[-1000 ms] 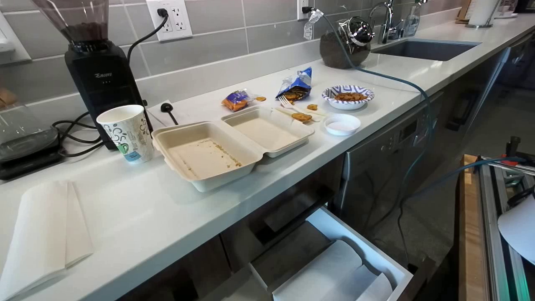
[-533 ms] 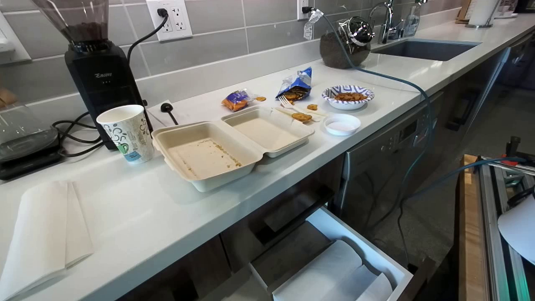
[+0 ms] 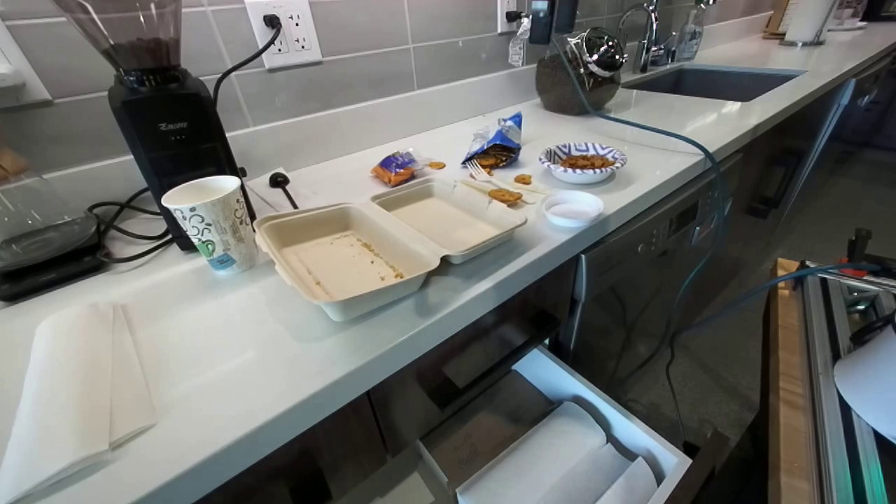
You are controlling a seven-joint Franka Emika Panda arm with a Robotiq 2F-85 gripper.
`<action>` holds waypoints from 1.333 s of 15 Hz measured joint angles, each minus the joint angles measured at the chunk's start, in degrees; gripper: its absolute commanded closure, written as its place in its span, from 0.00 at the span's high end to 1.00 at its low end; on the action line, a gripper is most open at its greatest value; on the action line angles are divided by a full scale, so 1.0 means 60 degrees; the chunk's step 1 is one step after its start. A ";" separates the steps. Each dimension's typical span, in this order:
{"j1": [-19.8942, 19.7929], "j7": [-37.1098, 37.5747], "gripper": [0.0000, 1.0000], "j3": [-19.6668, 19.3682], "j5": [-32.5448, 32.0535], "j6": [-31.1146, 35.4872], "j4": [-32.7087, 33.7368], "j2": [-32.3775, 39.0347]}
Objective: Place the cookie on the white spoon in the food pack.
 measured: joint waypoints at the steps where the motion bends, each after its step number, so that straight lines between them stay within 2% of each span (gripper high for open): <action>1: 0.0004 -0.0270 1.00 -0.0219 0.0251 0.0428 -0.0108 0.0325; 5: -0.0003 -0.0664 1.00 -0.0566 0.0930 0.1564 -0.0283 0.1474; 9: -0.0055 -0.0054 1.00 -0.0508 0.1011 0.2688 -0.0523 0.2339; 18: -0.0085 -0.0033 1.00 -0.0475 0.1007 0.2736 -0.0459 0.2416; 20: -0.0181 0.0369 1.00 -0.0405 0.0879 0.2787 -0.0453 0.2499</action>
